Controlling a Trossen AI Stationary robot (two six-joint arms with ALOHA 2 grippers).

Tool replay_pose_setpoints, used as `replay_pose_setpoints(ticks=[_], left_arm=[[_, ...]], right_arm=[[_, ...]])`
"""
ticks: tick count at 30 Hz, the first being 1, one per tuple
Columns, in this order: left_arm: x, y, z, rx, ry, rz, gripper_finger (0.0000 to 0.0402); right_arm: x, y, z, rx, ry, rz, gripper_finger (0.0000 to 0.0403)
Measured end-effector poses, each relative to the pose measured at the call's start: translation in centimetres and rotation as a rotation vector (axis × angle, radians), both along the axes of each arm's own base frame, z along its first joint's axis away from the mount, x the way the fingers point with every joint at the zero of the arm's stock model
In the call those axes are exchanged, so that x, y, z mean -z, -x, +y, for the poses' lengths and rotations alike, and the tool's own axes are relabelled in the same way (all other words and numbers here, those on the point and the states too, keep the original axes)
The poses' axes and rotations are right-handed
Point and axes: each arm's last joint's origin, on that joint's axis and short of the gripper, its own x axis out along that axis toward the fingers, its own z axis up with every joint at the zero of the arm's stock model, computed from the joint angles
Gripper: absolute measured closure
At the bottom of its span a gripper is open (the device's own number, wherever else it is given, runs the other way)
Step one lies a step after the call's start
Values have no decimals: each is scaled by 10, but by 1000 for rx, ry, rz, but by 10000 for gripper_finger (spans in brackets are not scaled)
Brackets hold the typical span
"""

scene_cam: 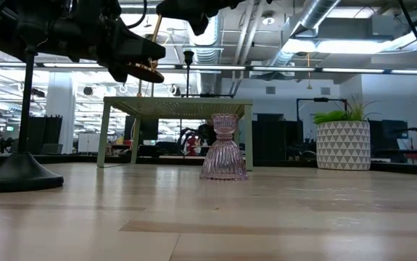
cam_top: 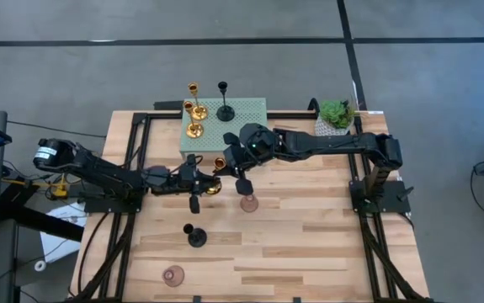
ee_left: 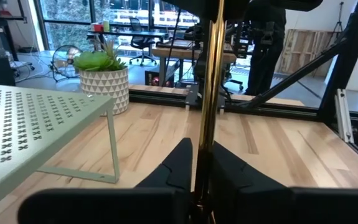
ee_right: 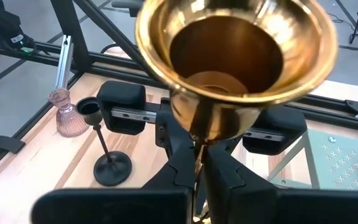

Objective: Pick & Place candle stick holders
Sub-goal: Put the gold candle holder on the shelf aligned with the other gold candle holders

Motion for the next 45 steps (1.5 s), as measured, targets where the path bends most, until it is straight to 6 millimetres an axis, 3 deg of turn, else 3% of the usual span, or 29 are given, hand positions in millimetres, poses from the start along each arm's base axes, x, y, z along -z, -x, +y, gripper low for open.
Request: replay_pose_setpoints(ticks=[4, 12, 22, 30, 36, 45], left_arm=[[0, 0, 0, -3, -9, 2, 385], [0, 0, 1, -41, -38, 7, 385], [0, 0, 1, -62, -37, 13, 385], [-11, 8, 4, -134, -82, -35, 385], [-22, 24, 9, -254, -165, -80, 386], [-11, 41, 30, -435, -152, -137, 386]], right_arm=[[1, 0, 0, 2, -3, 5, 397], [-1, 2, 0, 10, -16, 13, 355], [4, 6, -1, 8, -26, 90, 351], [-11, 26, 4, -10, -29, 144, 350], [-31, 49, 21, -16, 52, 153, 395], [-35, 65, 58, 103, 283, 189, 402]])
